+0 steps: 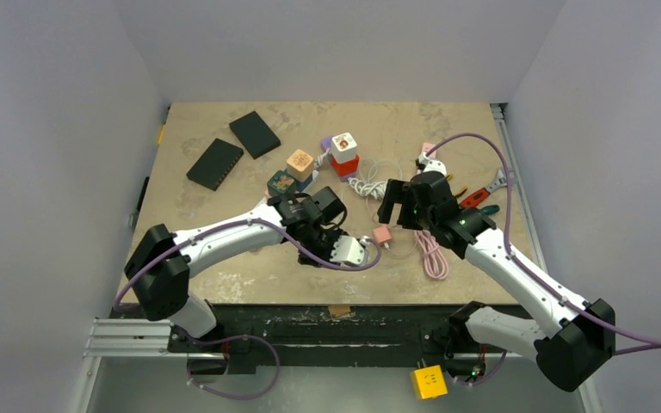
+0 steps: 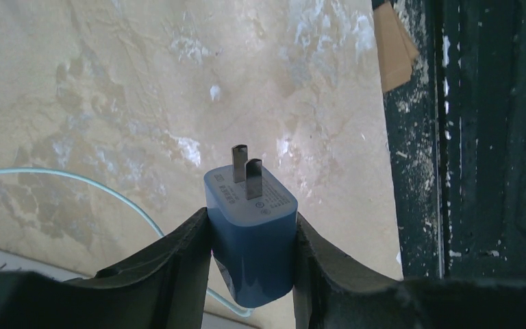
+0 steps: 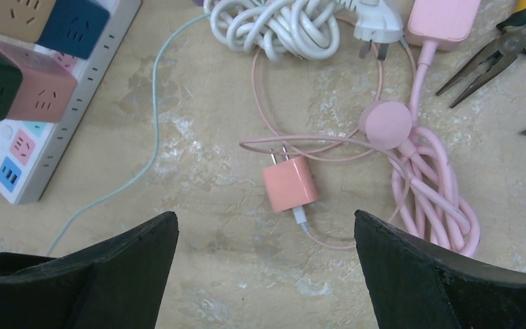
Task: Pull the plug off the socket
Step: Place the plug at the corner of the board.
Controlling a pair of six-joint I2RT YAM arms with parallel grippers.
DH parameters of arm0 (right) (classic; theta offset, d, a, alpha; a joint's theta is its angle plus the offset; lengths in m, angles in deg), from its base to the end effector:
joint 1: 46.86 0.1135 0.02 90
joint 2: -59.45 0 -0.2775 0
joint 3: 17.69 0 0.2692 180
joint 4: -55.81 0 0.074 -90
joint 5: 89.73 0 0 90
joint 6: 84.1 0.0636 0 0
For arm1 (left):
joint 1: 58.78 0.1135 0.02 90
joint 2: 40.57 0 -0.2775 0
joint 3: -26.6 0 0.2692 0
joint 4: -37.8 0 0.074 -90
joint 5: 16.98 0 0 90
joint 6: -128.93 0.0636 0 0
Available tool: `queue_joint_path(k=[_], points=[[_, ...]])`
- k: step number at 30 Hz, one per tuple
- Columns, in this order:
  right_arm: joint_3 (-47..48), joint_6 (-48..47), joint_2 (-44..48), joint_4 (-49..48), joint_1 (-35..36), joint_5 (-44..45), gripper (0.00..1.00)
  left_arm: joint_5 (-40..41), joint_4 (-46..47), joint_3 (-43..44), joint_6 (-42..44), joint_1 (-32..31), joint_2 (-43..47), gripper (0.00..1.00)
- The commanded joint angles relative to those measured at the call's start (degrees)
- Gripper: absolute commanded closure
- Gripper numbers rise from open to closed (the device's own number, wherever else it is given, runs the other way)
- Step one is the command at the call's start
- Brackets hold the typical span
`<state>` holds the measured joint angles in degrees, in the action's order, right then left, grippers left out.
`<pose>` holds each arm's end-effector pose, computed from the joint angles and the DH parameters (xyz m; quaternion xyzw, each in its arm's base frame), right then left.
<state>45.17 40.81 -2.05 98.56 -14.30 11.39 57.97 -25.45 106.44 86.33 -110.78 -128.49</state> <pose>0.2249 0.1291 0.2736 0.0585 0.9061 0.1541 0.3897 0.1839 -0.2622 0.2247 0.7598 0.6165 -0.1356 0.1555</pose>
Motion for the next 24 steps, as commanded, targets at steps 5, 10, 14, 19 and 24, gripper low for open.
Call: queue_joint_path(k=[5,10,14,19,24], points=[[2.4,0.5,0.8,0.8,-3.1,2.1,0.01,2.5,7.4,4.5,-5.0,-2.1,-9.8,0.54],[1.7,0.0,0.7,0.6,-4.1,2.0,0.01,3.7,9.3,5.1,-7.4,-2.1,-12.5,0.36],[2.6,-1.1,-0.9,0.2,-4.7,2.0,0.01,1.3,7.9,7.3,-10.9,-2.1,-11.2,0.0],[4.9,-3.4,-3.9,-1.3,-4.7,2.4,0.01,-2.0,-1.2,14.4,-14.7,0.4,-5.9,0.0],[7.7,-5.1,-7.7,-4.0,-4.7,1.7,0.01,-10.1,-10.0,25.4,-21.2,12.0,-1.1,0.0]])
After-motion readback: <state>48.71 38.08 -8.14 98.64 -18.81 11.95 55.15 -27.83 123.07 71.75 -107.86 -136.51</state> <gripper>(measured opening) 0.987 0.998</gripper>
